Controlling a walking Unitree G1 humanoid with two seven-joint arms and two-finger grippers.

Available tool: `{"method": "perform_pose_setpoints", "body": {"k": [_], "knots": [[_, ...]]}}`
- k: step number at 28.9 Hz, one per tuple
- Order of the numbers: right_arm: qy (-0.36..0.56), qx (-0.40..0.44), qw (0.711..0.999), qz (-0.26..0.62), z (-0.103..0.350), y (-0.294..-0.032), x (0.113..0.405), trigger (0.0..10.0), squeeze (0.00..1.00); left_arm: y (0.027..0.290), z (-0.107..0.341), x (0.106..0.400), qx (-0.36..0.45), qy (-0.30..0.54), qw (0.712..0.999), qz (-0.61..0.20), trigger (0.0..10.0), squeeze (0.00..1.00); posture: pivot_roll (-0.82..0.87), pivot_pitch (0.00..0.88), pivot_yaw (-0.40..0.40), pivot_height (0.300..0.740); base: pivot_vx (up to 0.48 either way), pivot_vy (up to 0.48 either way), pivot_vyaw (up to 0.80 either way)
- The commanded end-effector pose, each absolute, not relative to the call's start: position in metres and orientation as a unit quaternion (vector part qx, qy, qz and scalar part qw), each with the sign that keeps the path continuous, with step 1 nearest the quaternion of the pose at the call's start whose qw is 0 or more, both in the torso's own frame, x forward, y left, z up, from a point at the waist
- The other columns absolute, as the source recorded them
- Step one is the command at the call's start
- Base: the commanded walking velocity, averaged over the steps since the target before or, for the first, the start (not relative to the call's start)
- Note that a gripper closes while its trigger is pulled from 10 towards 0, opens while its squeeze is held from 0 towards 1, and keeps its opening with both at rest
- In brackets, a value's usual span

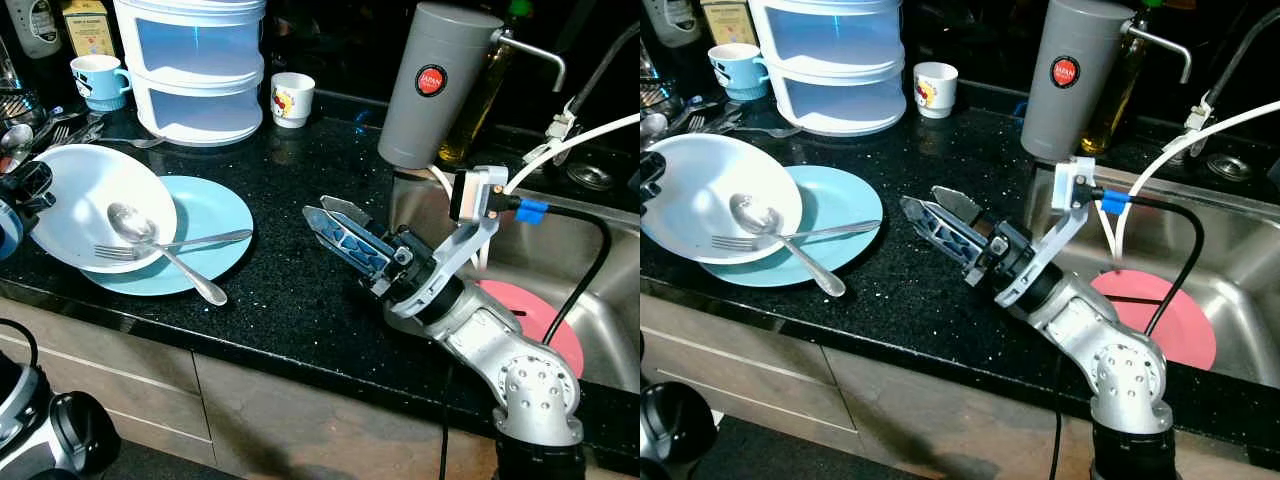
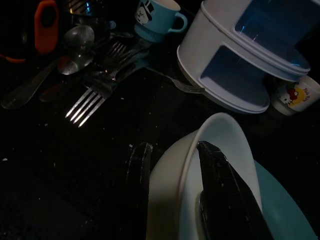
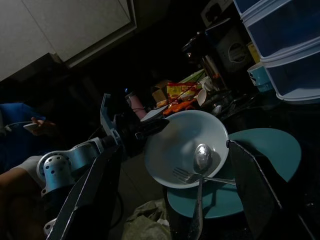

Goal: Kitchen organization

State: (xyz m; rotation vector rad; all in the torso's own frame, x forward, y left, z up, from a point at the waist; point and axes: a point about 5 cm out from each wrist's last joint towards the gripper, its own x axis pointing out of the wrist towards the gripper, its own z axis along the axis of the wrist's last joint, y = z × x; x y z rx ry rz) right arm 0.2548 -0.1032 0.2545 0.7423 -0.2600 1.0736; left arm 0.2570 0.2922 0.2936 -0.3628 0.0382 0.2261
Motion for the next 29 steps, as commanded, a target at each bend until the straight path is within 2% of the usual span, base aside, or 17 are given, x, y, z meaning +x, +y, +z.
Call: {"method": "perform_pose_setpoints", "body": {"k": [1,10,16,17,18,21,24,29], "knots": [[-0.129,0.338,0.792,0.492,0.257,-0.105,0.255,10.0,0.0,0.291,0.296,0.259,-0.179,0.013,0.977,0.111,10.0,0.0,0.14,0.003,-0.052,0.74,0.0,0.0,0.0],[-0.138,0.355,0.79,0.481,0.259,-0.107,0.257,10.0,0.0,0.299,0.305,0.26,-0.123,-0.011,0.982,0.141,10.0,0.0,0.14,0.005,-0.046,0.74,0.0,0.0,0.0],[-0.132,0.352,0.787,0.489,0.261,-0.093,0.26,10.0,0.0,0.294,0.327,0.26,-0.106,-0.079,0.985,0.112,10.0,0.0,0.14,0.001,-0.05,0.74,0.0,0.0,0.0],[-0.121,0.34,0.8,0.479,0.258,-0.089,0.264,10.0,0.0,0.291,0.332,0.26,-0.106,-0.095,0.985,0.098,10.0,0.0,0.13,0.001,-0.051,0.74,0.0,0.0,0.0],[-0.121,0.34,0.8,0.479,0.258,-0.089,0.264,10.0,0.0,0.291,0.332,0.26,-0.106,-0.095,0.985,0.098,10.0,0.0,0.13,0.001,-0.051,0.74,0.0,0.0,0.0],[-0.089,0.304,0.841,0.439,0.247,-0.076,0.28,10.0,0.0,0.268,0.34,0.258,-0.099,-0.128,0.987,0.017,10.0,0.0,0.14,0.0,-0.056,0.74,0.0,0.0,0.0],[-0.089,0.296,0.852,0.422,0.246,-0.077,0.287,10.0,0.0,0.257,0.339,0.254,-0.082,-0.134,0.988,-0.014,10.0,0.0,0.15,0.0,-0.061,0.74,0.0,0.0,0.0],[-0.084,0.268,0.86,0.426,0.245,-0.075,0.29,10.0,0.0,0.254,0.341,0.25,-0.082,-0.149,0.985,-0.032,10.0,0.0,0.16,0.0,-0.065,0.74,0.0,0.0,0.0]]}}
